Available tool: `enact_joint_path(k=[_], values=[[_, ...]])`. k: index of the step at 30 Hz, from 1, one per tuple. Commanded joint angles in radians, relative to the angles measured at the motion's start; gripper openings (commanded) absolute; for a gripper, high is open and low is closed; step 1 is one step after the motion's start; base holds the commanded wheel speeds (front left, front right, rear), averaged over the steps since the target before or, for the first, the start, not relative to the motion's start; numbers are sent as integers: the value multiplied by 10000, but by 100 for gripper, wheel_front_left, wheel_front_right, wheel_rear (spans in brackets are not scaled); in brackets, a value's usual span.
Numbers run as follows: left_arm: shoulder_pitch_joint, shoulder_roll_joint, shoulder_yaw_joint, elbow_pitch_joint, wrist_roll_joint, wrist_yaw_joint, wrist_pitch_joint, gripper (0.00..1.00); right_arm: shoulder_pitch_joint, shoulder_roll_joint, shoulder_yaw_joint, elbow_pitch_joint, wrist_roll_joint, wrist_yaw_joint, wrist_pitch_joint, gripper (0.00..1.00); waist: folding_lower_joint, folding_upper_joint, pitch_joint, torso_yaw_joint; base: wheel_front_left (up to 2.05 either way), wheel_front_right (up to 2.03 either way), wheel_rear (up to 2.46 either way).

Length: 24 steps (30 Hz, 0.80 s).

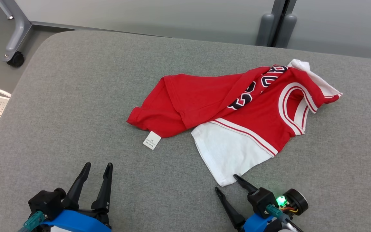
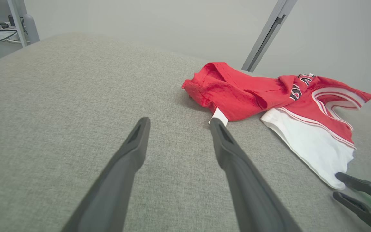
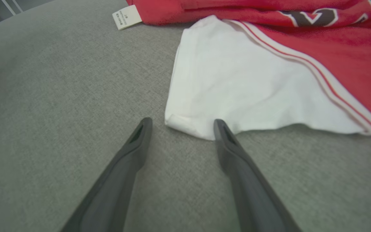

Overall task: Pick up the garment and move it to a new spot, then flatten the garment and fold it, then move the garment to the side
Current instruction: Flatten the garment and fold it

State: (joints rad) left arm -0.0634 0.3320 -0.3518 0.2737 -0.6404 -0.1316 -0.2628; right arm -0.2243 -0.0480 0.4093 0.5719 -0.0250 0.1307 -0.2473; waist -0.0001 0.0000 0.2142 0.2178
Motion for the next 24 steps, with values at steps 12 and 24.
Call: enact_joint_path(k=[12, 24], values=[[189, -60, 218, 159, 147, 19, -24, 100, -382, -79, -855, 674, -331, -2, 107, 0, 1, 0, -225, -197, 0, 0, 0], [534, -245, 530, 137, 498, 21, -24, 100, 768, -50, -4314, -486, -1948, -1, -184, 0, 1, 0, -649, -1783, 0, 0, 0]])
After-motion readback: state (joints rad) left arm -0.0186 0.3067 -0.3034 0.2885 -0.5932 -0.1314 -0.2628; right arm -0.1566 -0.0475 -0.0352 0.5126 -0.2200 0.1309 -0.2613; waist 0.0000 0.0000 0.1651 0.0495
